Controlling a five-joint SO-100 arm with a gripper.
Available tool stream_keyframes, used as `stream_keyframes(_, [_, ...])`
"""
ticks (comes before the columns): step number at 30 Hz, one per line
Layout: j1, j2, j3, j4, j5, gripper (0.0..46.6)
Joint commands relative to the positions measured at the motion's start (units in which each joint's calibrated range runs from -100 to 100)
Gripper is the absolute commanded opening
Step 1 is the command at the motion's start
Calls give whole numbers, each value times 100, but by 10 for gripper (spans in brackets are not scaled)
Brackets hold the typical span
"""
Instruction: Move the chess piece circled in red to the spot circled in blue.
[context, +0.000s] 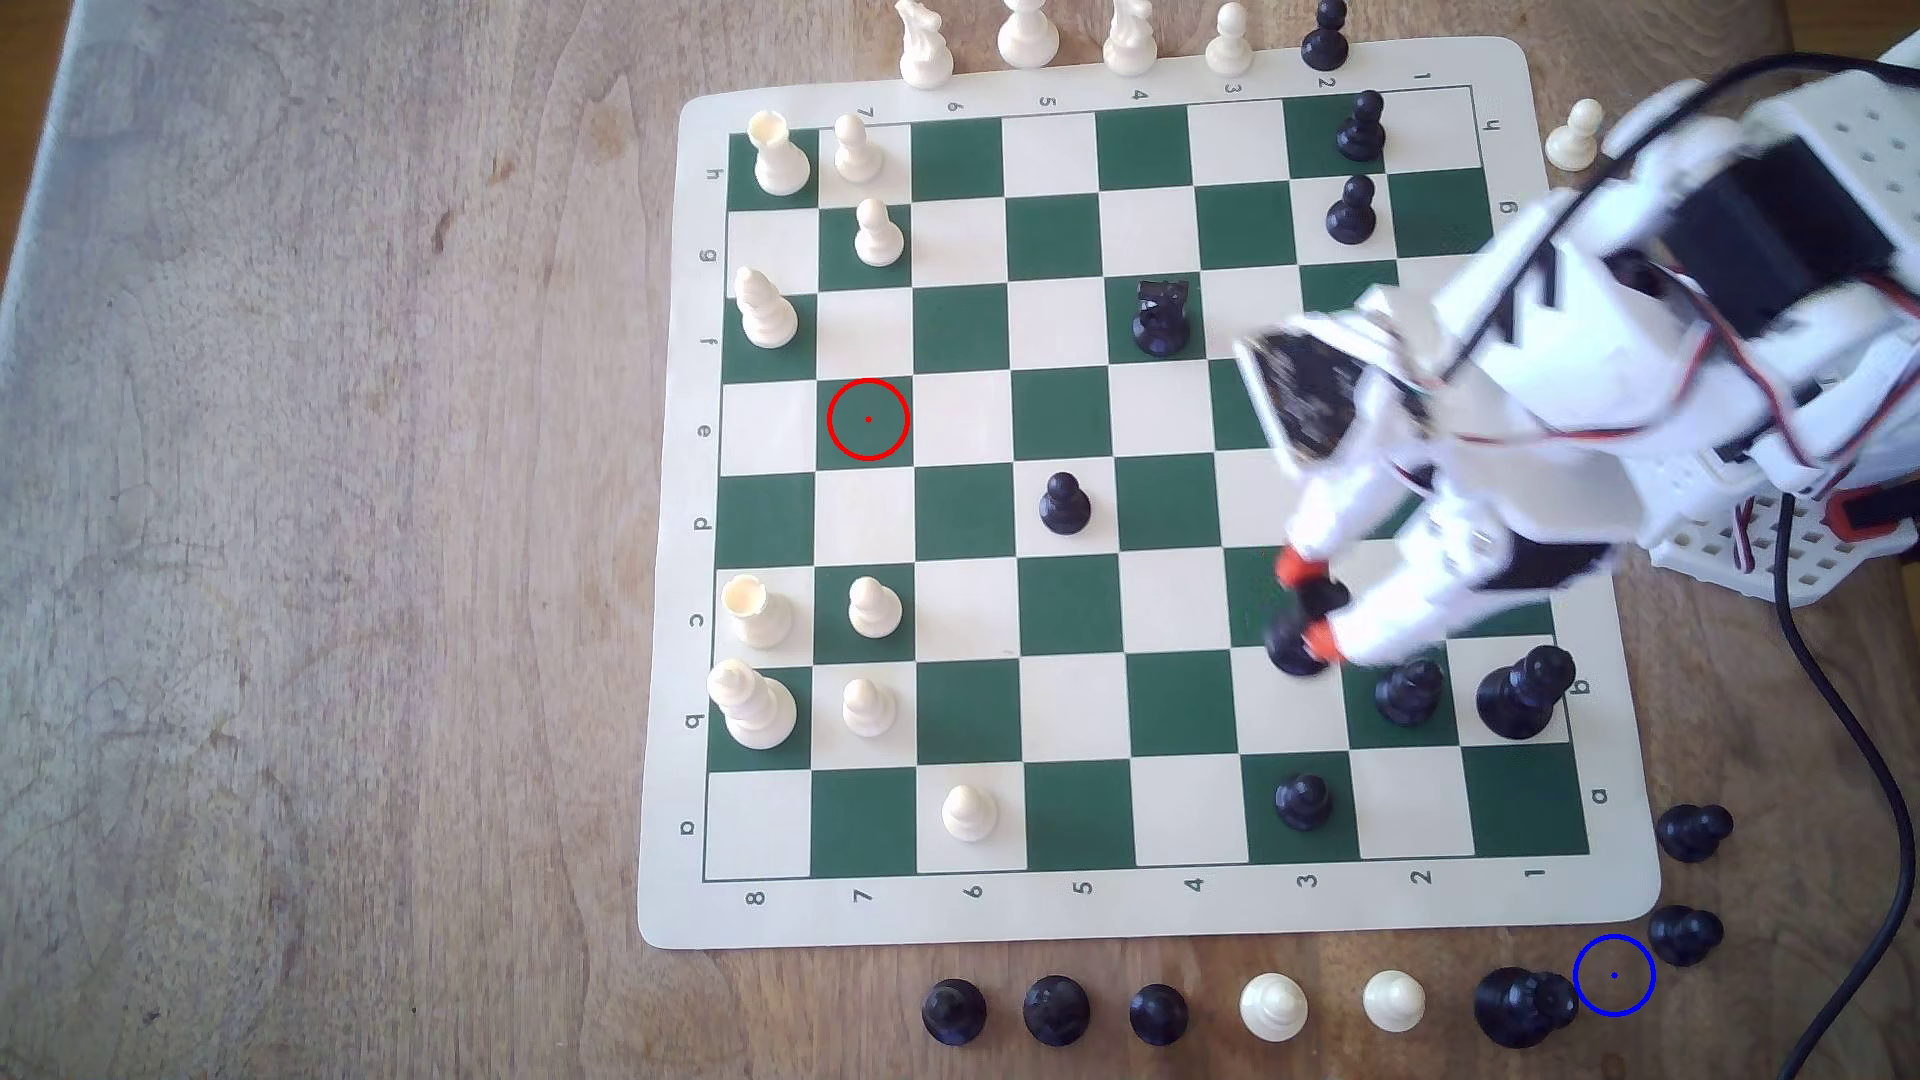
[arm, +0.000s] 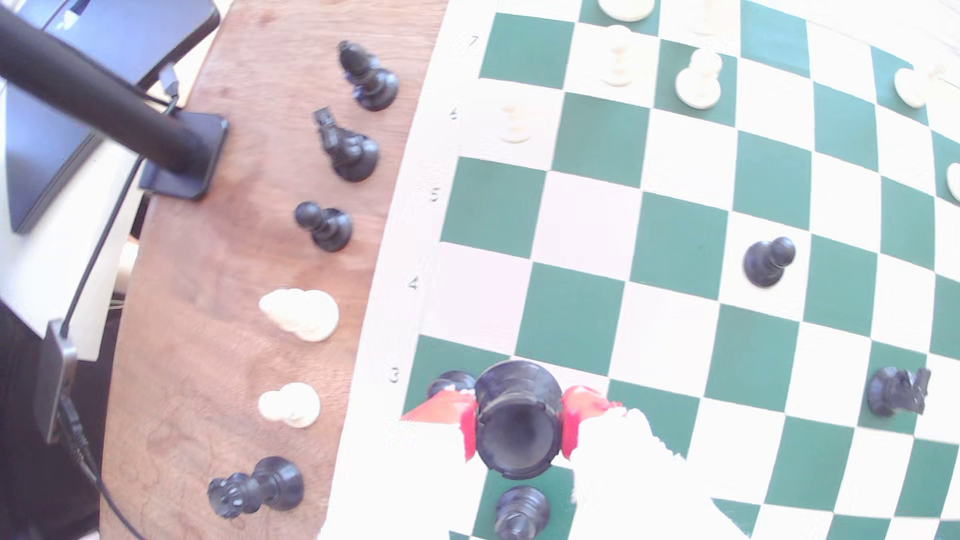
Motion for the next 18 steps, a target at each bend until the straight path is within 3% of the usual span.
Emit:
stream_keyframes(1, [-514,-471,-74,134,-54,2])
stream_keyframes(7, [-1257,-497,-446,674,-156,2])
stream_keyframes(18, [-2016,-514,-301,830,-161,2])
